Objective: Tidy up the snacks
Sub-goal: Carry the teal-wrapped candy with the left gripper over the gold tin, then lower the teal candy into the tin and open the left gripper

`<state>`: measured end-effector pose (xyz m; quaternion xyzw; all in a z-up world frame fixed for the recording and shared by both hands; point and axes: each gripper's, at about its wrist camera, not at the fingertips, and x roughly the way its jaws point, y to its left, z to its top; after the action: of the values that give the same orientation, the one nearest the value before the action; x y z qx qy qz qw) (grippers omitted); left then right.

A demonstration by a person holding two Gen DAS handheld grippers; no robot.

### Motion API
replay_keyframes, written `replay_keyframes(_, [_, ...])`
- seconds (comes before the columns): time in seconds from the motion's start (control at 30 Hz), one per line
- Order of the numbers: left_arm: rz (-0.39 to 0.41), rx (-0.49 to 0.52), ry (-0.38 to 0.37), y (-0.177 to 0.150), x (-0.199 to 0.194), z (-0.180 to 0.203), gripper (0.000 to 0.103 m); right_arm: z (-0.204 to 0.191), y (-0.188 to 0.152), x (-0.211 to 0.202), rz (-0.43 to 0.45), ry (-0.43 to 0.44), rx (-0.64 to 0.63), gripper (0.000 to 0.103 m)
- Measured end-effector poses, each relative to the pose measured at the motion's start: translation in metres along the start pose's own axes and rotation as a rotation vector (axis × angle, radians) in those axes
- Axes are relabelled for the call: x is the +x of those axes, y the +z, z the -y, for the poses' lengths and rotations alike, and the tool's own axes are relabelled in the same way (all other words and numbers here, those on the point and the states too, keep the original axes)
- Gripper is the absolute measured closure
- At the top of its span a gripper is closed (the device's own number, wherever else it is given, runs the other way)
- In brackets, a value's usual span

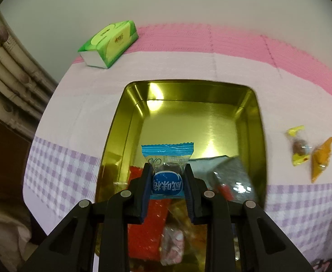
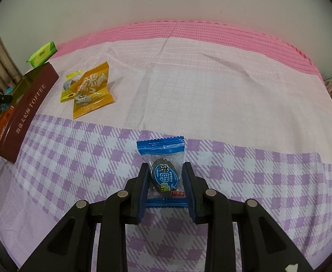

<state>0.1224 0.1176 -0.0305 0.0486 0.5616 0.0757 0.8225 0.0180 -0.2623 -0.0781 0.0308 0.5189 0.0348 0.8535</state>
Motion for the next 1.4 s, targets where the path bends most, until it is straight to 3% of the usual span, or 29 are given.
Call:
replay_keyframes(0.47, [-0.038,0.043,0.023,-0.004,0.029,0.004,0.076,-0.001,0.0,0.0,0.003,-0.019,-0.013,0.074])
replay_keyframes(0.73, [-0.031,0.068,0.041,-0.006,0.032,0.009,0.075,-0.006,-0.001,0.001,0.0,-0.029,-0.033,0.069])
replay_keyframes(1.13, [-0.024,0.054,0.017,-0.009,0.019,0.002,0.074,-0.008,-0.001,0.002,0.0,-0.049,-0.021,0.069])
replay_keyframes(1.4, [0.042,0.039,0.023,-0.017,-0.004,-0.008,0.073,-0.008,-0.001,0.002,0.004,-0.053,-0.016,0.069])
